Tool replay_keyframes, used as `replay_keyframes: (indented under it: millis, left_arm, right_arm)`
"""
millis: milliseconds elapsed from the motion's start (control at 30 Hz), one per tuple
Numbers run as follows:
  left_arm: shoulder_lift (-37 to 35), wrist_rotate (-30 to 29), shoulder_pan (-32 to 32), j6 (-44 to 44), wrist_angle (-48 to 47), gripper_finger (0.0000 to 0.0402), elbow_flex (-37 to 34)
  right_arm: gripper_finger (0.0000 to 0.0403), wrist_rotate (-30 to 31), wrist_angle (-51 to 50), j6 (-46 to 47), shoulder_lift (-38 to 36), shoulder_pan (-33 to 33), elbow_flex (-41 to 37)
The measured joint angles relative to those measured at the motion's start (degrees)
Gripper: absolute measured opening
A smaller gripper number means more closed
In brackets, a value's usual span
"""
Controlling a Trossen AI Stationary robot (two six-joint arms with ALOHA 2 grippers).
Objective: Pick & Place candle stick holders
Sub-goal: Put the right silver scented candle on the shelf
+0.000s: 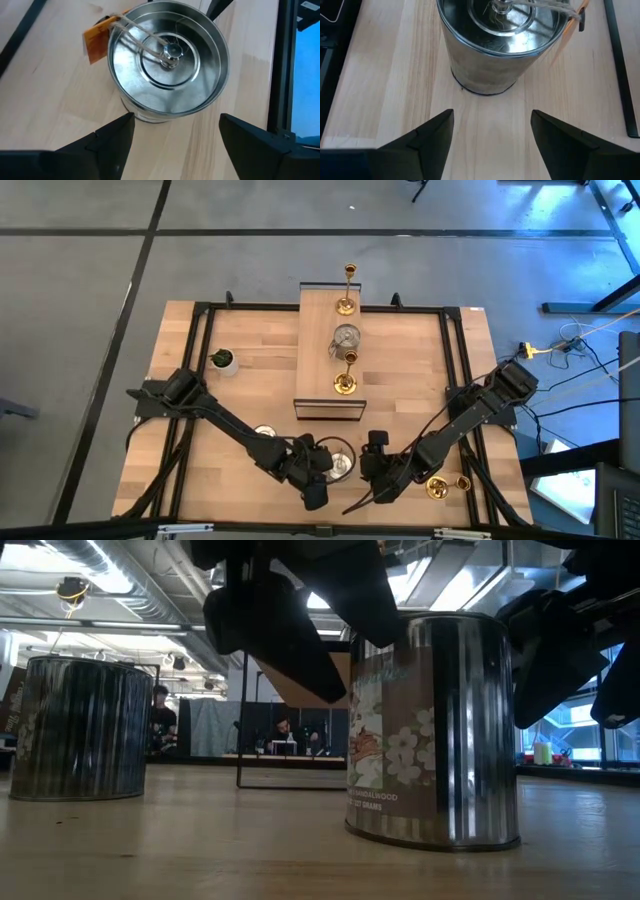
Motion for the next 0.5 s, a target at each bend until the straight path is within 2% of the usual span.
replay_keyframes:
  millis: [300,500]
  left_arm:
    - [1.8,-1.2,0.8,1.1,-1.1,0.0359,0.0]
    - [5.4,2.2,1.6,0.4,-1.0,0.0393,0.0]
  right_arm:
    - [0.0268,0.0,0.0,0.0,0.0,0.0,0.0]
    - [0.0268,0.0,0.0,0.0,0.0,0.0,0.0]
